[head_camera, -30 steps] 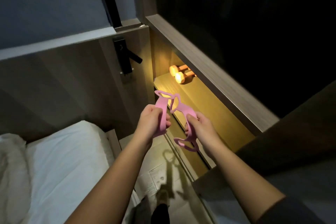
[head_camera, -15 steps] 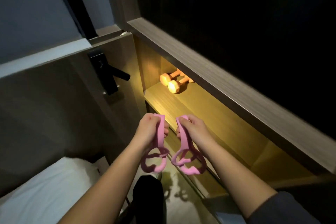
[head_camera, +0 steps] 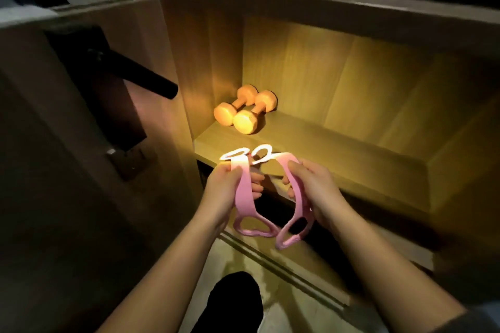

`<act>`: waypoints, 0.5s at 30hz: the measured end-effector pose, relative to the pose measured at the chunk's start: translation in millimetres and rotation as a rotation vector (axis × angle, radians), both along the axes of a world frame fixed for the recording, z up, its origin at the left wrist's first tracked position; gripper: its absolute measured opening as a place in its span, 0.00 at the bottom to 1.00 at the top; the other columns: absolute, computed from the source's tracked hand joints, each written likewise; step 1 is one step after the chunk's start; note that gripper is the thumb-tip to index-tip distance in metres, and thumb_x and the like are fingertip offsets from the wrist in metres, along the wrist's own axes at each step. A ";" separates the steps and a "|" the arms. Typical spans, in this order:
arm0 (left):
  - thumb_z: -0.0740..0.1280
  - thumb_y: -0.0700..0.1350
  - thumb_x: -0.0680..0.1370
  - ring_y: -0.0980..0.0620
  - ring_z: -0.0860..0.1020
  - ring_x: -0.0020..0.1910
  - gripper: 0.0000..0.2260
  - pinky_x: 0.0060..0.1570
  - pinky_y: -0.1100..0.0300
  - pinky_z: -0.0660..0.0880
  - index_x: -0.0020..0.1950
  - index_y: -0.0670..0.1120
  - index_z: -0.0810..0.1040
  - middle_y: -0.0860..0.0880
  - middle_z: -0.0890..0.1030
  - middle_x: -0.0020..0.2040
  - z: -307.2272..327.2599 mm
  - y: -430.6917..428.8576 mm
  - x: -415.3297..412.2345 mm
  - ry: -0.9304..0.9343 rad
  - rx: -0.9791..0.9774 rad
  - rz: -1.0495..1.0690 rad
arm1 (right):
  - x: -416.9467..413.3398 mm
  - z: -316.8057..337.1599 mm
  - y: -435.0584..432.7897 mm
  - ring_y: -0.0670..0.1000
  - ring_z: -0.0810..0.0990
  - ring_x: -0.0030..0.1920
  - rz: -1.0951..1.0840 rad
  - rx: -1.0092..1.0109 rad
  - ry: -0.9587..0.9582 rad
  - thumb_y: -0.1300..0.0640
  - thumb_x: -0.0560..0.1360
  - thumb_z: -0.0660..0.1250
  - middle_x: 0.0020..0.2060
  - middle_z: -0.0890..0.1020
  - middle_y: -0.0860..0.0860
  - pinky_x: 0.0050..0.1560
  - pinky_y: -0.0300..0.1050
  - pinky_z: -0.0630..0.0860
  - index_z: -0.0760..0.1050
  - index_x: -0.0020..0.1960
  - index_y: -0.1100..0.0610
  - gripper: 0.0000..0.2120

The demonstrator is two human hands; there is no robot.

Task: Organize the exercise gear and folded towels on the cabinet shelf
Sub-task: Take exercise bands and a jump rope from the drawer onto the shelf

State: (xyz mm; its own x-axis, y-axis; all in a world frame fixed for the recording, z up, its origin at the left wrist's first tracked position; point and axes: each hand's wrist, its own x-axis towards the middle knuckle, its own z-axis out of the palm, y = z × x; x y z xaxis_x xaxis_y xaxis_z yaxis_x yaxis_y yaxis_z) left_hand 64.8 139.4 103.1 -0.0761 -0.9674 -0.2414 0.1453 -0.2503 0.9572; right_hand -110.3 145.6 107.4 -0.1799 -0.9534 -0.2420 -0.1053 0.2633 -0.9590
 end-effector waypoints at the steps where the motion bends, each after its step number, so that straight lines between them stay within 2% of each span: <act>1: 0.58 0.42 0.83 0.49 0.85 0.38 0.08 0.37 0.59 0.82 0.54 0.44 0.77 0.46 0.86 0.41 -6.8 1.4 3.9 0.007 -0.001 -0.023 | 4.2 -6.0 4.1 0.46 0.79 0.27 -0.034 -0.013 -0.023 0.52 0.80 0.63 0.31 0.83 0.49 0.28 0.39 0.74 0.81 0.44 0.53 0.10; 4: 0.58 0.44 0.83 0.49 0.85 0.41 0.10 0.36 0.60 0.80 0.62 0.42 0.73 0.47 0.86 0.43 -19.8 4.4 12.6 0.019 -0.027 -0.095 | 17.6 -16.8 15.9 0.47 0.77 0.24 -0.140 -0.063 -0.141 0.57 0.79 0.63 0.29 0.82 0.52 0.24 0.38 0.72 0.81 0.40 0.56 0.12; 11: 0.57 0.40 0.84 0.46 0.85 0.40 0.10 0.35 0.57 0.81 0.64 0.40 0.68 0.43 0.86 0.42 -5.2 -9.9 5.4 0.198 0.022 -0.210 | 20.7 11.5 18.3 0.46 0.76 0.22 -0.323 -0.061 -0.210 0.61 0.80 0.60 0.27 0.81 0.51 0.23 0.37 0.71 0.78 0.44 0.59 0.11; 15: 0.58 0.37 0.82 0.43 0.85 0.40 0.15 0.37 0.49 0.82 0.68 0.43 0.65 0.42 0.85 0.42 11.1 -43.8 -19.0 0.177 0.020 -0.311 | 3.4 28.6 -8.2 0.46 0.75 0.22 -0.325 -0.084 -0.241 0.62 0.81 0.57 0.28 0.80 0.53 0.23 0.36 0.71 0.76 0.46 0.59 0.11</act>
State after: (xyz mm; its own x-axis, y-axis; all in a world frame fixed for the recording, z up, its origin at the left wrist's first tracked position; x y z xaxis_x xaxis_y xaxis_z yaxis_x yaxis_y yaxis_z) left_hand 45.7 95.6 114.1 -0.4083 -0.8868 -0.2168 0.2225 -0.3270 0.9185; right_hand -106.9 137.4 136.0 -0.4227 -0.8745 -0.2379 0.2003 0.1658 -0.9656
